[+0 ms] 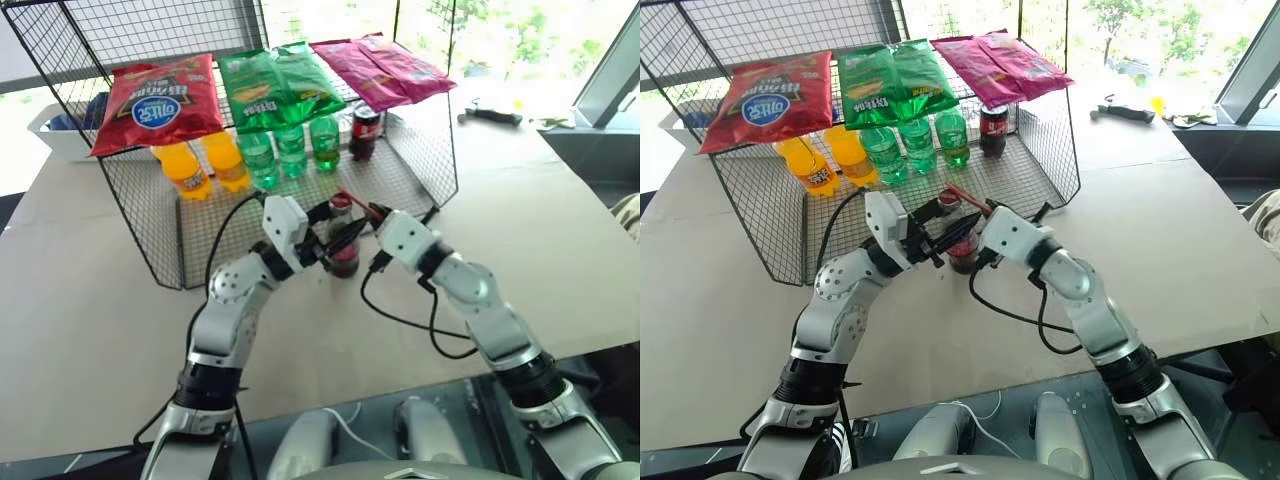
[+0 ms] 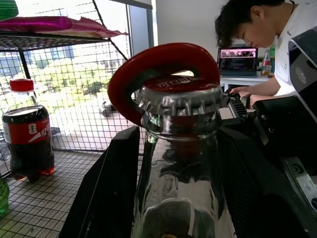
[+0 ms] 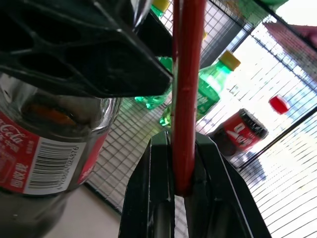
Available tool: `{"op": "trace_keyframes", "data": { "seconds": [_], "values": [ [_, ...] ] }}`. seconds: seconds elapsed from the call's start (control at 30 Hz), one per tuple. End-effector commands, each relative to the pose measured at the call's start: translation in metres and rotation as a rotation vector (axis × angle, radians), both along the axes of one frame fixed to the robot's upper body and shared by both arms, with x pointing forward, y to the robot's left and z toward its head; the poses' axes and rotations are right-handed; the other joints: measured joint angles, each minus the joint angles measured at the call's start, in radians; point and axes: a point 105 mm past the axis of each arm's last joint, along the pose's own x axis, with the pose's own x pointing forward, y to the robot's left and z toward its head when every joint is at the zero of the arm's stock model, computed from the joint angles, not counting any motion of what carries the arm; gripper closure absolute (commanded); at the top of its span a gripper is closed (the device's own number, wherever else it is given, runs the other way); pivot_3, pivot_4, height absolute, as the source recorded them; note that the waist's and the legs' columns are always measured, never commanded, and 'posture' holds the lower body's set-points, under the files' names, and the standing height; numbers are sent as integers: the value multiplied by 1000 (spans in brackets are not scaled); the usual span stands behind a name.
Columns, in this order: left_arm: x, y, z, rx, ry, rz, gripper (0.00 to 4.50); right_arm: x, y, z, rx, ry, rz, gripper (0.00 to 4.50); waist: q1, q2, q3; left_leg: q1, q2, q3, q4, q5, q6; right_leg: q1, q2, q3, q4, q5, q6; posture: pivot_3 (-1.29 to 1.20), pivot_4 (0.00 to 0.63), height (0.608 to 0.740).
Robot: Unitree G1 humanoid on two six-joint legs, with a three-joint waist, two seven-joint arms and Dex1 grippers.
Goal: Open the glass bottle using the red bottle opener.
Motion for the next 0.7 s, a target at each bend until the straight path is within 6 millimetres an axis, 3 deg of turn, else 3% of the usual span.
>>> {"op": "trace_keyframes", "data": {
  "seconds": [0.03, 0.33, 0.57, 0.7],
  "values": [
    [2, -1, -9, 24, 35, -1, 2201, -7, 9, 7, -32, -151, 36, 4500, 0, 0, 0, 0, 0, 0, 0, 0, 0, 0, 0, 0, 0, 0, 0, 0, 150, 740],
    [3, -1, -7, 13, 40, 0, 2201, -5, 8, -5, -73, -333, 49, 4500, 0, 0, 0, 1, 0, 0, 0, 0, 0, 0, 0, 0, 0, 0, 0, 0, 150, 740],
    [3, -1, -6, 14, 42, 1, 2201, -1, 21, -6, -132, -482, 113, 4500, -3, 0, 0, 1, 0, 1, 0, 0, 0, 1, 0, 1, 0, 0, 0, 0, 150, 740],
    [3, -1, -6, 17, 45, 2, 2201, 1, 30, -22, -178, -477, 160, 4500, -4, 0, 0, 1, 0, 1, 0, 0, 0, 1, 1, 1, 0, 0, 0, 0, 150, 740]
  ]
}}
